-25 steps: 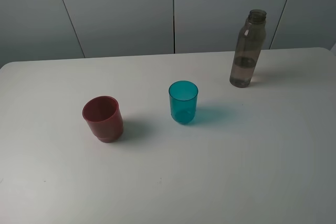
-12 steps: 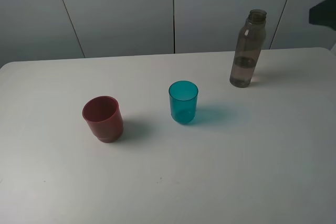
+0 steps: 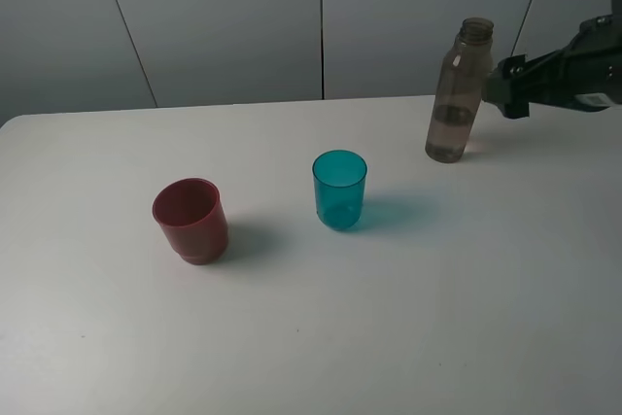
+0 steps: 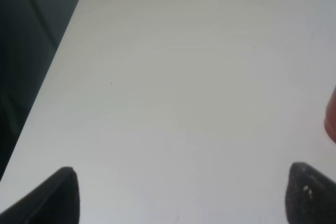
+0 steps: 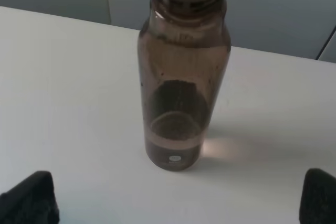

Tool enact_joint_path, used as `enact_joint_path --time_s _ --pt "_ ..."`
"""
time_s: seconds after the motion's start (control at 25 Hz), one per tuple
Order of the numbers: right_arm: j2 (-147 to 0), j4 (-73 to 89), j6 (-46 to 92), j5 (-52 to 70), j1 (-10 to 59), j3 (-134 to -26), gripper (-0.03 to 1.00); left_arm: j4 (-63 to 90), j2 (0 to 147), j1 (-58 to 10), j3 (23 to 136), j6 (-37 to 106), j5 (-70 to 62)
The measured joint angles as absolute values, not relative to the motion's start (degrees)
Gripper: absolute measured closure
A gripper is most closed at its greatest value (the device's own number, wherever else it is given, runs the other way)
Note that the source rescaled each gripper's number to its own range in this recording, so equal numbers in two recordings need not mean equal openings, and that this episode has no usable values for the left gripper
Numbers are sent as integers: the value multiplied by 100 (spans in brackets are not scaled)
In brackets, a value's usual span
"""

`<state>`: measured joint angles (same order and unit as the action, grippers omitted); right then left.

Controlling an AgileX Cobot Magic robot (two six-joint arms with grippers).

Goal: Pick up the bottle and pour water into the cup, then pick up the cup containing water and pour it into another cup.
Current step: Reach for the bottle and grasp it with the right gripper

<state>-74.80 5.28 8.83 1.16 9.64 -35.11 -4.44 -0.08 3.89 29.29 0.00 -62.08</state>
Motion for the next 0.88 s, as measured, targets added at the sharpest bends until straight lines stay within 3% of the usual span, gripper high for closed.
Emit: enact_joint_path --time_s 0.56,0.88 --pt "-9671 448 684 -1634 964 -3401 -3 -444 -8 389 2929 0 -6208" --pt "-10530 205 417 -3375 964 -3401 -3 -444 -8 389 2929 0 -6208"
